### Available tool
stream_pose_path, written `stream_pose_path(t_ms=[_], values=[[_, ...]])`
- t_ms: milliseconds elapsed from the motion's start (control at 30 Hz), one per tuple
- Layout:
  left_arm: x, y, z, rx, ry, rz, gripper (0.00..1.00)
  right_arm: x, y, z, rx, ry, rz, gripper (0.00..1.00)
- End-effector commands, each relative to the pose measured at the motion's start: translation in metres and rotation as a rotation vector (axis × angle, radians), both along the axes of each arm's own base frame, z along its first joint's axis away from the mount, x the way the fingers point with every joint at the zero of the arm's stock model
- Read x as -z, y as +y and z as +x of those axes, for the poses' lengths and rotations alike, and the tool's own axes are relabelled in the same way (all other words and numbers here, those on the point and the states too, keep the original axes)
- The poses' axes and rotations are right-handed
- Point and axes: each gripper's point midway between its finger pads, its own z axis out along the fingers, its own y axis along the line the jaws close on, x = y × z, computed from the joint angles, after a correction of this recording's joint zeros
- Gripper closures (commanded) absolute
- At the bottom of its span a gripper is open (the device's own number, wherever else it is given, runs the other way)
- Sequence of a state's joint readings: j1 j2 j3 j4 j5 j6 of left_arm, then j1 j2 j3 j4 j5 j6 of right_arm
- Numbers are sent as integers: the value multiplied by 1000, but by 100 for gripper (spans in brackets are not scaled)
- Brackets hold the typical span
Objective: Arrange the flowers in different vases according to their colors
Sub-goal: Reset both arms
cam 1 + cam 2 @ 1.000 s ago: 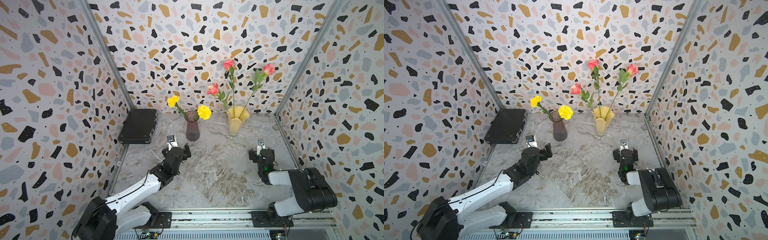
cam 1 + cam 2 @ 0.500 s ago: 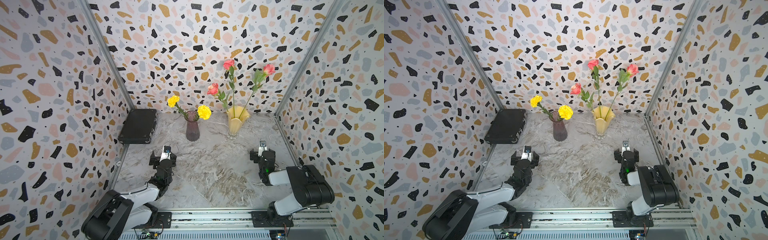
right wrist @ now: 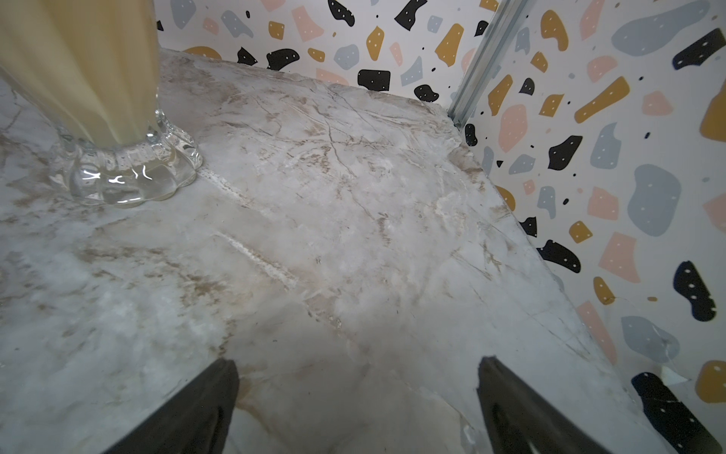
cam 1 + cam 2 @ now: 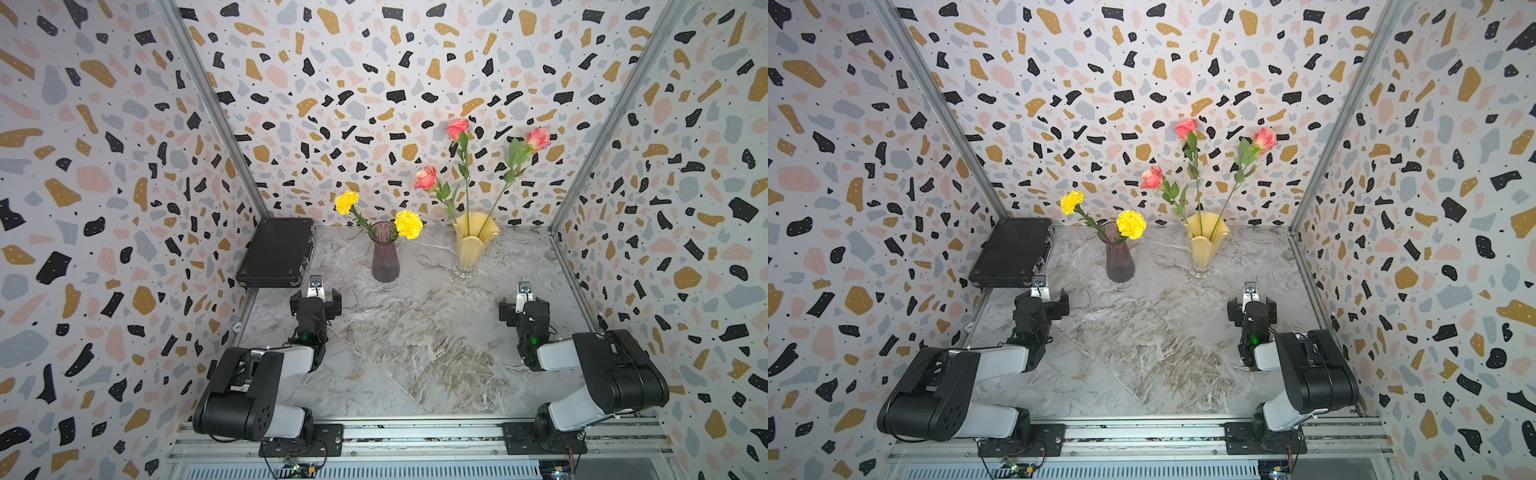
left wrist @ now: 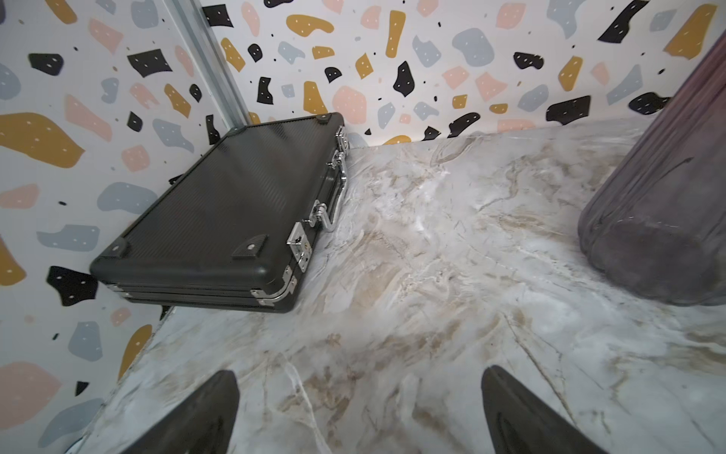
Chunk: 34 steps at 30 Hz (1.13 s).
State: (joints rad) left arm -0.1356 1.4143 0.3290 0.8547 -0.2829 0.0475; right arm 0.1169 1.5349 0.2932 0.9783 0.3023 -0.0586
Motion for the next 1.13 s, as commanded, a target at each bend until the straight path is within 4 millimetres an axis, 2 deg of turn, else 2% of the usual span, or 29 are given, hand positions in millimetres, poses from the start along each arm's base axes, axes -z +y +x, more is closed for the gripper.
stream_pose_path(t_ms=[0, 833, 967, 1100], values=[[13, -10, -4, 56, 56, -38, 1, -12, -1, 6, 7, -36, 17, 0], [13, -10, -4, 56, 54, -36, 1, -12, -1, 6, 7, -36, 17, 0], [14, -18, -3, 110, 56, -39, 1, -12, -1, 6, 8, -36, 17, 0], [14, -17, -4, 105, 54, -39, 1, -12, -1, 6, 7, -36, 16, 0]])
